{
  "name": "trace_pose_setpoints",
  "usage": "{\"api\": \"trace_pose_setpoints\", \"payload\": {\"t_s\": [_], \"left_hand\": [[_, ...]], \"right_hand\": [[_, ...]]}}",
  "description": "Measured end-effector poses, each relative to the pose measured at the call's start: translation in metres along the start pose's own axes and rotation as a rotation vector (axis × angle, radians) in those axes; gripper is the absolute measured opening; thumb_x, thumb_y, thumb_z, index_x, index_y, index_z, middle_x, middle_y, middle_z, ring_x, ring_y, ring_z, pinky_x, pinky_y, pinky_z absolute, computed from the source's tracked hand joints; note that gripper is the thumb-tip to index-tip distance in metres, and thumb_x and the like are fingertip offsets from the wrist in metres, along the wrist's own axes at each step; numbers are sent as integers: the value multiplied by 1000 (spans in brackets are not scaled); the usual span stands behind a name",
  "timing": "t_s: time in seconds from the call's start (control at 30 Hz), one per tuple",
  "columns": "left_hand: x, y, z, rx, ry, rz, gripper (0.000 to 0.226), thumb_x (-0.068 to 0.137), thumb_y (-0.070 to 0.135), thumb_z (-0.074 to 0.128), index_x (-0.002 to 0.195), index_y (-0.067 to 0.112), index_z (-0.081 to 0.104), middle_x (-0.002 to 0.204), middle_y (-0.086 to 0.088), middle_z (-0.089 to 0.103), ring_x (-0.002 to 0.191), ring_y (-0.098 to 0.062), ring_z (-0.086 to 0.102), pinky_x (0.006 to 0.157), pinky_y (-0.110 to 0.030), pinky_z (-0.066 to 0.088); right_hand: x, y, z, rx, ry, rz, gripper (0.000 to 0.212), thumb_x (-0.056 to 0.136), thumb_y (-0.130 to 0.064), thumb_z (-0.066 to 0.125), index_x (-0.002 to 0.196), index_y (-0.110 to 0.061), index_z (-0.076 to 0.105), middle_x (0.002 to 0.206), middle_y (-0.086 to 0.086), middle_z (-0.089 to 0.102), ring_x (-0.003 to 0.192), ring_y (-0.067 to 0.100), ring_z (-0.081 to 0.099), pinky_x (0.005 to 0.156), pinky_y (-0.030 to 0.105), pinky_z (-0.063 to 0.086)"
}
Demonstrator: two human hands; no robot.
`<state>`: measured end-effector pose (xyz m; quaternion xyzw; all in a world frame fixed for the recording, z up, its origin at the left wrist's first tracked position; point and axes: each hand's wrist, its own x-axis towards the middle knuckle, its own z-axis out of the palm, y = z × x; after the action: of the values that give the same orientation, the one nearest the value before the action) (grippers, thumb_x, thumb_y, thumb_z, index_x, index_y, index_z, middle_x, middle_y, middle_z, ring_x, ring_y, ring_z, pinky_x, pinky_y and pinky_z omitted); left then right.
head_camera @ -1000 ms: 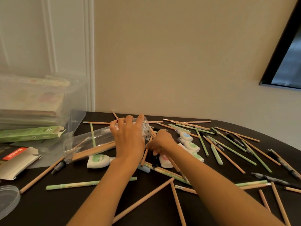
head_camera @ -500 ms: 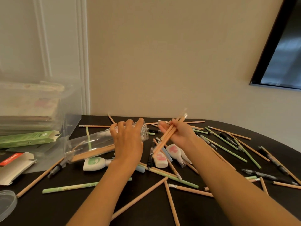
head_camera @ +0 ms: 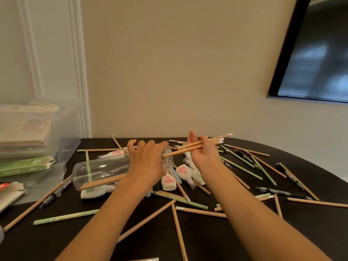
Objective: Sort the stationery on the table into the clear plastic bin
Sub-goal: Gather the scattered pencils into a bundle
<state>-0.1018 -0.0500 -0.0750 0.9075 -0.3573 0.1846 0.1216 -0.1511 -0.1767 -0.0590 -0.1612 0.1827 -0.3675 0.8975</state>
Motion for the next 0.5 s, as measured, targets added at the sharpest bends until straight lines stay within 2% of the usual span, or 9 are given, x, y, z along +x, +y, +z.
{"api": "trace_pose_setpoints", "payload": {"t_s": [0.07,0.17,0.2,0.3,0.37,0.43,0.5], "left_hand": [[-2,-1,-2,-8,-28,1,69,81,36,67,140,35,31,129,4,49,125,-21,40,109,-41,15],[-3,-4,-6,-25,-53,-8,71,80,39,67,140,36,30,129,5,49,125,-21,40,107,-40,16],[-2,-4,-7,-31,-55,-9,71,80,39,68,140,36,31,128,5,49,124,-20,41,106,-39,17],[-2,0,-7,-65,-61,1,70,78,40,69,139,35,33,125,5,51,122,-20,42,106,-40,18],[-3,5,-6,-91,-64,3,67,78,38,69,136,34,37,121,5,53,120,-20,44,105,-39,18],[-3,5,-6,-88,-33,-4,59,77,38,68,130,33,43,115,5,55,116,-21,46,102,-38,20],[-3,0,-5,-77,14,-34,52,78,39,67,124,31,46,114,4,54,114,-21,47,100,-38,22]], "right_hand": [[0,-8,-1,29,36,-29,17,100,-16,40,107,-3,49,110,20,60,105,24,63,93,36,48],[1,-19,-8,76,92,-91,24,100,-19,41,120,-7,47,92,15,61,80,18,65,85,34,51],[2,-19,-10,50,101,-101,27,100,-20,41,123,-9,46,93,15,62,79,18,65,87,33,51],[-4,-7,-9,-37,41,-66,28,100,-17,40,125,-6,46,113,17,61,97,21,63,94,33,47],[-14,10,-4,-108,-67,16,26,99,-11,40,123,-1,46,114,19,57,103,24,61,96,34,46],[-22,25,1,-338,-181,77,17,98,-6,42,108,2,53,101,15,58,92,21,59,95,35,45],[-25,32,5,-595,-230,68,15,95,-5,46,85,-3,58,83,9,58,81,16,56,96,35,43]]}}
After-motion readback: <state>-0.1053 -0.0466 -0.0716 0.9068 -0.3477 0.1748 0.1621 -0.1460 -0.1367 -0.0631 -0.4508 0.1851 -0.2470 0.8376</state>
